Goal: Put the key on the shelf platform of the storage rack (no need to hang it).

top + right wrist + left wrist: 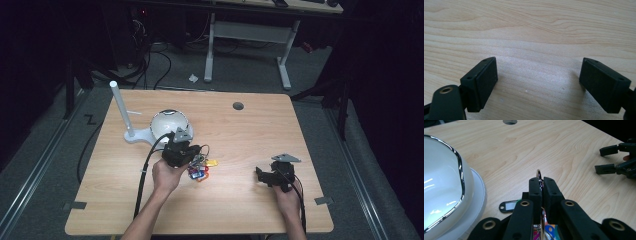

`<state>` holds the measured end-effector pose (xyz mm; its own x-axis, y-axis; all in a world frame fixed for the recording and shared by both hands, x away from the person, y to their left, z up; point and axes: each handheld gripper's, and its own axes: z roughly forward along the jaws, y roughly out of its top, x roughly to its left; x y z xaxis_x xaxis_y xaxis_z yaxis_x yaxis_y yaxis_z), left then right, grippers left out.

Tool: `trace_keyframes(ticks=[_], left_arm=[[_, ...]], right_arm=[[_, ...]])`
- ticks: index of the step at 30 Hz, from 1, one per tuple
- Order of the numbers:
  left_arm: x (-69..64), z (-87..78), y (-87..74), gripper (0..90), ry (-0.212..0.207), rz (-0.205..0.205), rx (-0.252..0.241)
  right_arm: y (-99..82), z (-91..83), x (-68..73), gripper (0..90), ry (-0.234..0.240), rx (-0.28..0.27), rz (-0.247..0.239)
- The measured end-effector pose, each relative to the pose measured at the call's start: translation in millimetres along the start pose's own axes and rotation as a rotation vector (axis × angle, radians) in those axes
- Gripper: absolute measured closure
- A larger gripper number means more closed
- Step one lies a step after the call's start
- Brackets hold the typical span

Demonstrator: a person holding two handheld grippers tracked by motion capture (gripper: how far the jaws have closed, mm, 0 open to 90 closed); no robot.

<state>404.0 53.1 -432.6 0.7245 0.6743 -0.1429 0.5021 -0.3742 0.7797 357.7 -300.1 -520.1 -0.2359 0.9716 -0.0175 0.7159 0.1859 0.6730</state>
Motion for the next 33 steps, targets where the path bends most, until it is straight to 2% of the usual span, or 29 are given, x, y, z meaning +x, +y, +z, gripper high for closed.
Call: trace_keyframes(ticks=[4,11,14,22,26,29,33], left_arm=[[3.5,-5.4,3.2,85.6,-0.024,-0.020,-0.017],[2.3,-14.4,10.7,85.5,-0.028,0.004,-0.020],[3.5,-18.4,13.1,85.5,-0.036,-0.001,-0.023],[3.6,-27.7,18.3,85.5,-0.028,0.018,-0.024],[6.3,-34.8,22.1,85.5,-0.046,0.005,-0.035],[8.4,-41.1,25.1,85.5,-0.041,0.003,-0.047],[10.4,-47.2,29.6,85.5,-0.050,0.005,-0.041]], right_arm=[[0.0,0.0,0.0,15.2,0.000,0.000,0.000],[0.0,0.0,0.0,15.2,0.000,0.000,0.000],[0.0,0.0,0.0,15.2,0.000,0.000,0.000],[0.0,0.0,0.0,15.2,0.000,0.000,0.000],[0.0,0.0,0.0,15.2,0.000,0.000,0.000],[0.0,0.0,0.0,15.2,0.000,0.000,0.000],[0.0,0.0,0.0,15.2,0.001,0.000,0.000]])
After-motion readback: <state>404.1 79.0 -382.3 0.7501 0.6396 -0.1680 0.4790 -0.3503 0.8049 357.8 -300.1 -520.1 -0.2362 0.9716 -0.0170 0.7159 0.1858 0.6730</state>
